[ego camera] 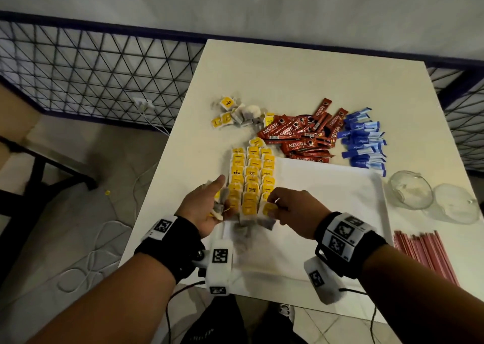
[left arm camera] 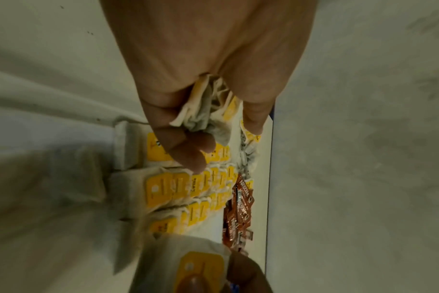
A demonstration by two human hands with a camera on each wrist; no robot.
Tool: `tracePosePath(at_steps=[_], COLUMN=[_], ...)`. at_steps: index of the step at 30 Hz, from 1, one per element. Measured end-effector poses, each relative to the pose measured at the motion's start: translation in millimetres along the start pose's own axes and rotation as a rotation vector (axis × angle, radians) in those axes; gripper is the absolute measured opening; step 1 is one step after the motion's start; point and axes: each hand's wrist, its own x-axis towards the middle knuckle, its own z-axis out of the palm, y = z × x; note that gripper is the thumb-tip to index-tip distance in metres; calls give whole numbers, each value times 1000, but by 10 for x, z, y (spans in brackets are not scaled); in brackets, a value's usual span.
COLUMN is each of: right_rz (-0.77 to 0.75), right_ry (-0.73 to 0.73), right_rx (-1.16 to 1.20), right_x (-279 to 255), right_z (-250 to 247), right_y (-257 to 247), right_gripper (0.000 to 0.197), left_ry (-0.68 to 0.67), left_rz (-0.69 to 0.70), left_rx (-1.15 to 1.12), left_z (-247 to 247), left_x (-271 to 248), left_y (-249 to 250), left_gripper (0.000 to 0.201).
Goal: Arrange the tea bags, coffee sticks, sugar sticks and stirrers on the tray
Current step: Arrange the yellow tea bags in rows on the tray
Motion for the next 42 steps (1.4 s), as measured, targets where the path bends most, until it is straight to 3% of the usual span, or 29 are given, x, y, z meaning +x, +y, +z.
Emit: tracePosePath(at_steps=[2, 5, 7, 10, 17, 27, 30, 32, 34, 38, 42], right_rz=[22, 47, 51, 45, 80, 102, -122, -349, -476, -342, -344], right_ry=[5, -2, -48, -89, -8, 175, 266, 175, 38, -217, -204], right_rx=[-26, -51, -87, -134, -200, -215, -249, -298, -408, -645, -707], right_x=[16, 34, 46, 76, 138, 167, 90, 32, 21, 61, 57], right_z=[47, 75, 109, 191, 297, 412, 420, 440, 519, 594, 630], right_y=[51, 95, 109, 104, 131, 180, 125, 46, -7, -131, -178], right_gripper=[12, 15, 16, 18, 7, 30, 21, 16, 15, 31, 33], left_ry=[-20, -70, -132, -123, -105, -108, -98, -79, -64, -54, -45], left_rz=[146, 475, 563, 568, 578, 609, 632, 628, 626, 630, 618], left_rx=[225, 935, 1202, 1189, 1172, 1217, 1256, 1243, 1236, 1225, 1207], left_z=[-45, -182, -221, -258, -338, -378, -388, -404, -408, -389, -391], left_x=[-17, -64, -130, -146, -138, -108, -96, -82, -77, -74, -76], left_y=[-67, -182, -247, -283, -232, -283, -256, -224, -204, -189, -190], left_gripper=[18, 22, 20, 15, 17, 17, 13, 11, 10, 13, 15])
